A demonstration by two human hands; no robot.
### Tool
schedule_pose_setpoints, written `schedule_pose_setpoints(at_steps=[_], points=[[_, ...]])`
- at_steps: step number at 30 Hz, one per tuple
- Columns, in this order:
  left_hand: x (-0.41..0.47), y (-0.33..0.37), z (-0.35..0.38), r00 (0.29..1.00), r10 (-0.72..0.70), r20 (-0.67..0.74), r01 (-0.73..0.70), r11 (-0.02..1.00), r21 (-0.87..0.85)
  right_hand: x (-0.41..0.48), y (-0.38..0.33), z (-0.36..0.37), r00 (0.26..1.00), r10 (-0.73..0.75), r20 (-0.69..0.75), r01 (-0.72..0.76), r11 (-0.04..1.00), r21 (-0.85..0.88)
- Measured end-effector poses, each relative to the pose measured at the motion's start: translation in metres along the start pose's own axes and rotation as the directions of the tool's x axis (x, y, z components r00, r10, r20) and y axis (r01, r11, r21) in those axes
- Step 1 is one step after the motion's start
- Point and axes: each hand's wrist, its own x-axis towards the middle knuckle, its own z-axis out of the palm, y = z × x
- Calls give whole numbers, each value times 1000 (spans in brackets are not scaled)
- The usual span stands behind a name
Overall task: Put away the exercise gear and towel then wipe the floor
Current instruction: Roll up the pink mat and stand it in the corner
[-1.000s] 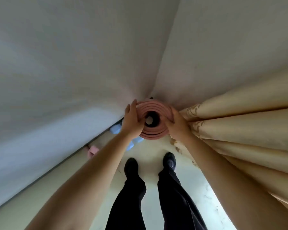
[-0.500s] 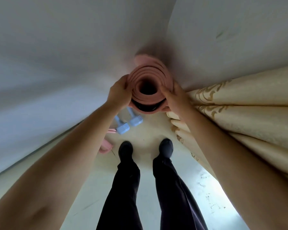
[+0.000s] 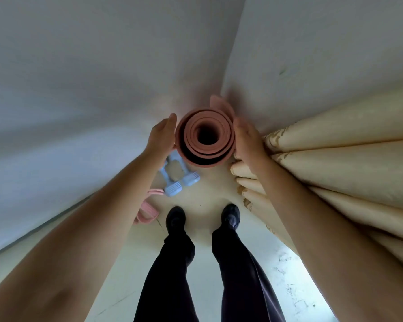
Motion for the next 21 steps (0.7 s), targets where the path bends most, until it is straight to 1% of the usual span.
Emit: schedule_pose_setpoints(at_steps=[1,3,6,8,10,12,14,15,16,17,18,20,21], points=[[-10,7,-6,999,33,-24,-32,999,37,-9,-10,-6,999,-37,-9,38,999,2],[-43,29,-26,987,141,-72,-131,983,131,-37,-47,-23,989,-149,0,149,988,-46],[-102,70,-59,955,276,-107,-229,918,324,-76,-103,-51,967,-253,25,254,957,-142],[-148,95,-85,903,399,-159,-299,850,434,-104,-140,-67,933,-359,11,355,917,-182],[-197,111,-112,815,533,-228,-353,768,534,-134,-169,-75,877,-481,-6,468,855,-223],[-246,112,-136,710,623,-329,-347,715,607,-161,-190,-75,789,-615,13,590,751,-296],[-290,107,-164,599,676,-428,-292,683,670,-183,-218,-68,675,-737,39,692,615,-378],[-309,98,-177,542,698,-468,-242,663,709,-196,-230,-62,595,-800,76,749,517,-415],[-348,81,-203,463,706,-536,-160,661,733,-228,-245,-45,479,-864,155,824,381,-419],[-375,69,-221,407,712,-573,-101,658,746,-252,-256,-34,397,-893,211,861,283,-422],[-384,66,-229,393,709,-586,-86,662,744,-258,-263,-29,359,-909,213,867,241,-436],[-401,63,-244,386,709,-590,-53,656,753,-270,-275,-20,292,-936,196,878,182,-442],[-422,53,-258,344,708,-617,0,657,754,-290,-280,-7,225,-954,200,895,121,-430]])
